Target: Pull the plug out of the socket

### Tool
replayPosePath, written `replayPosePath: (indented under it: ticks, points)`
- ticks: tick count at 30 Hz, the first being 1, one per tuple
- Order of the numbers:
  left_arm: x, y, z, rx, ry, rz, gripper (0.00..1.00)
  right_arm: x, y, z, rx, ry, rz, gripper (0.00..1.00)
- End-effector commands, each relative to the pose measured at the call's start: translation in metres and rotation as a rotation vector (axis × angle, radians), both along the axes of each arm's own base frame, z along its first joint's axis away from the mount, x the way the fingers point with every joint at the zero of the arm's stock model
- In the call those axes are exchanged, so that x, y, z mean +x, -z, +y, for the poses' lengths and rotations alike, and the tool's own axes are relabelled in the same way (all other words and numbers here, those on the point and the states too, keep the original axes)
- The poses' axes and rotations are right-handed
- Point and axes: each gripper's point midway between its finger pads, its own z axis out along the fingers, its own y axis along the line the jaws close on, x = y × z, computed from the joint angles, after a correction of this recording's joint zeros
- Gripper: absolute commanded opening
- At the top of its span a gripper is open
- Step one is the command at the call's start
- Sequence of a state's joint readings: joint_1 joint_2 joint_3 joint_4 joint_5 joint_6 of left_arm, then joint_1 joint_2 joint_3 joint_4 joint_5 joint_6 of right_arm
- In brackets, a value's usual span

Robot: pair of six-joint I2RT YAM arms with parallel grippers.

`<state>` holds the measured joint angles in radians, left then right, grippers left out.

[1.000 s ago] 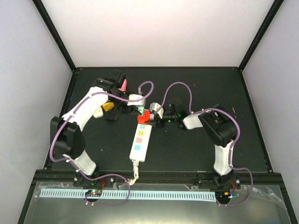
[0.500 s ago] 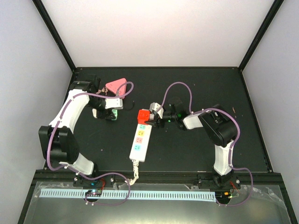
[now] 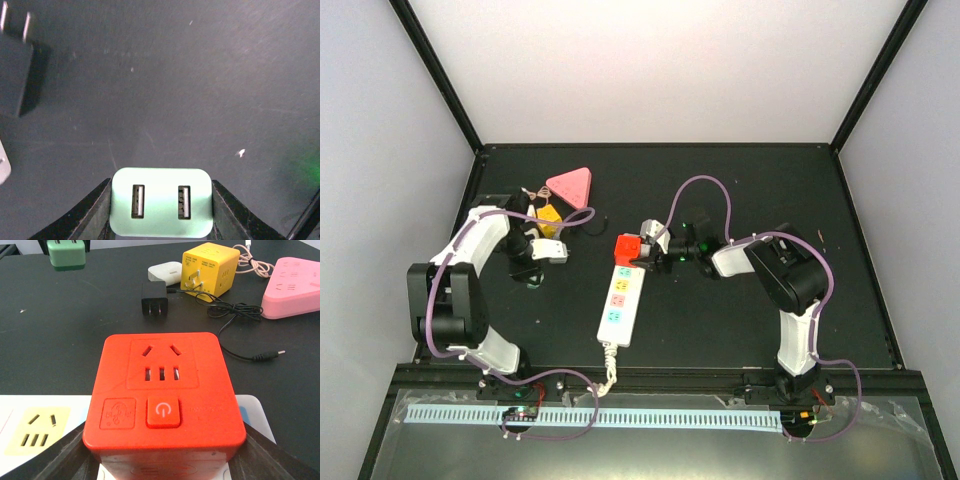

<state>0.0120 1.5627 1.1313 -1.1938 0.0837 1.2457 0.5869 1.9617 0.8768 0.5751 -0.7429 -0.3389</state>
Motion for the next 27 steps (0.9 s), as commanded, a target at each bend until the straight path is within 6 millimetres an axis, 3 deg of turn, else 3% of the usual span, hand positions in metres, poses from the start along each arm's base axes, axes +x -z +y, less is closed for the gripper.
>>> replayPosePath:
  ticks: [1,8,15,20,27]
  points:
    - [0.018,0.015,0.025,0.138,-0.089,-0.026,0.23,-0.004,0.032,-0.010,-0.085,0.028,0.078,0.01]
    - [0.038,0.030,0.033,0.185,-0.174,-0.042,0.24,-0.004,0.032,-0.010,-0.082,0.029,0.080,0.01]
    - [0.044,0.047,0.038,0.225,-0.217,-0.028,0.30,-0.004,0.032,-0.010,-0.082,0.028,0.086,0.02]
    - [0.044,0.051,0.039,0.226,-0.226,-0.024,0.55,-0.003,0.031,-0.011,-0.080,0.030,0.085,0.02]
    - [0.047,0.036,0.027,0.154,-0.235,-0.047,0.83,-0.003,0.032,-0.011,-0.080,0.030,0.087,0.02]
